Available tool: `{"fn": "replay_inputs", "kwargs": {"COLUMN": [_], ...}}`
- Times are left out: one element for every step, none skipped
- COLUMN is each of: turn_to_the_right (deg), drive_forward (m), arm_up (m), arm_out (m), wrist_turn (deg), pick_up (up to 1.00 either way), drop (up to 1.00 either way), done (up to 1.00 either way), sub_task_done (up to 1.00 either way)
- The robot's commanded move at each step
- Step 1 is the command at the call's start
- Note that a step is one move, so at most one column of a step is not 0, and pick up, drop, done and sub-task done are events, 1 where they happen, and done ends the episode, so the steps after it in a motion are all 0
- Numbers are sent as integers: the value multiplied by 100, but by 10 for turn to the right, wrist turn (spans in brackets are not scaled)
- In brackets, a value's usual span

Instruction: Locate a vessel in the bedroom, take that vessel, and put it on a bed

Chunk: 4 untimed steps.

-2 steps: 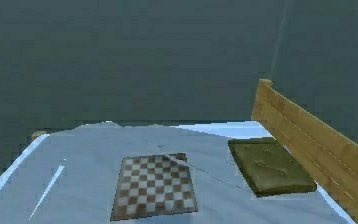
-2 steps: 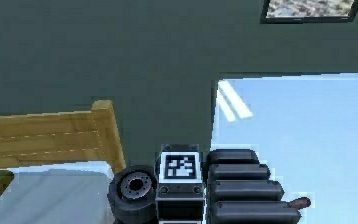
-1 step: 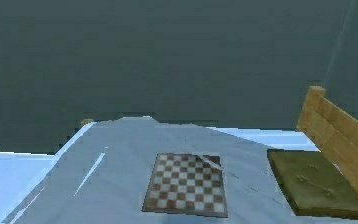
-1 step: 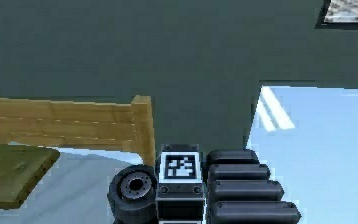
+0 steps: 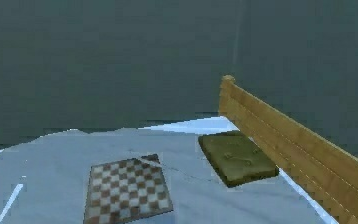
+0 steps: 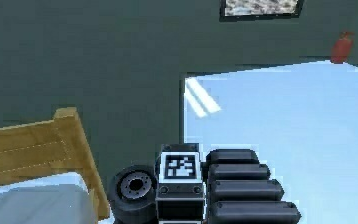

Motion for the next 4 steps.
{"fn": "replay_inputs", "kwargs": {"turn_to_the_right": [-270,450,420,0], "drive_forward": [0,0,0,5], "arm_up": [0,0,0,0], "arm_out": [0,0,0,0], "wrist_turn": [0,0,0,0], "pick_up": [0,0,0,0], "drop": [0,0,0,0], "done": [0,0,0,0], "sub_task_done": [0,0,0,0]}}
